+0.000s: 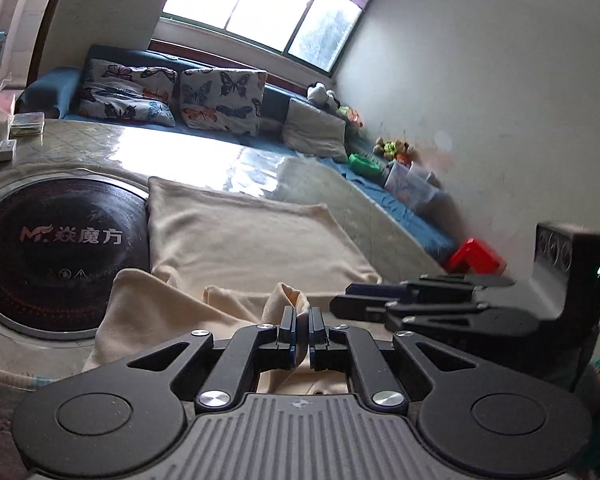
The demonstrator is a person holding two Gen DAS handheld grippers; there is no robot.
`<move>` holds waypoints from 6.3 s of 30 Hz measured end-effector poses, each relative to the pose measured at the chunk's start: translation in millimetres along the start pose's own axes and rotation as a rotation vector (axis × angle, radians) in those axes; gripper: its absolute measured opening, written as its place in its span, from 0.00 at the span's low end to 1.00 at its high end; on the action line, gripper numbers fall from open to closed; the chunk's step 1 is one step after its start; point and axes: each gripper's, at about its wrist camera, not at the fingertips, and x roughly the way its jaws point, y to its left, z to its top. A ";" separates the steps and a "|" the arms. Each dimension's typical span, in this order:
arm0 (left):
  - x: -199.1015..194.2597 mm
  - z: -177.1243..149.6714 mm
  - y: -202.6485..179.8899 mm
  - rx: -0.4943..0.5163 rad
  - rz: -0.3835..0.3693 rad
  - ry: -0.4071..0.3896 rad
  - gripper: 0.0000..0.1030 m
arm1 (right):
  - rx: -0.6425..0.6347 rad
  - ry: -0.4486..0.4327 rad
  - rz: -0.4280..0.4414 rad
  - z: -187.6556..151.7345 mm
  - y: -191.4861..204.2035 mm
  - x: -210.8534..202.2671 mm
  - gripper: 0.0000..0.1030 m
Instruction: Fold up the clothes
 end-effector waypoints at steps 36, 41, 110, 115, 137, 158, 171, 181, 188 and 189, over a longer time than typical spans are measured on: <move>-16.6 -24.5 19.7 0.376 0.345 -0.033 0.80 | 0.059 0.107 0.053 -13.0 22.2 26.1 0.09; -11.8 -24.0 20.7 0.378 0.346 -0.027 0.81 | -0.009 0.042 0.030 2.0 30.9 12.7 0.06; 35.7 -0.9 2.3 0.490 0.133 0.057 0.92 | 0.122 0.095 -0.235 -15.4 -23.9 -23.6 0.07; 49.5 2.0 -4.3 0.504 0.078 0.074 0.92 | 0.095 0.069 -0.169 -6.2 -23.5 -9.3 0.07; 62.7 -1.5 16.1 0.458 0.062 0.133 0.92 | 0.074 0.096 -0.047 -10.5 -25.6 12.3 0.08; 43.9 -15.3 10.7 0.467 0.096 0.096 0.91 | 0.017 0.132 -0.050 -25.7 -8.9 -0.9 0.09; 42.3 -22.4 9.4 0.453 0.110 0.112 0.92 | 0.024 0.118 -0.060 -26.2 -8.9 -9.6 0.14; 25.4 -32.4 -0.4 0.515 0.062 0.125 0.92 | 0.016 0.118 -0.071 -32.2 -8.9 -19.1 0.15; 0.0 -51.8 -17.5 0.641 -0.041 0.174 0.92 | 0.026 0.141 -0.090 -40.6 -15.7 -28.0 0.15; -1.3 -55.4 -20.6 0.665 -0.049 0.182 0.92 | 0.016 0.142 -0.091 -40.6 -14.4 -31.7 0.15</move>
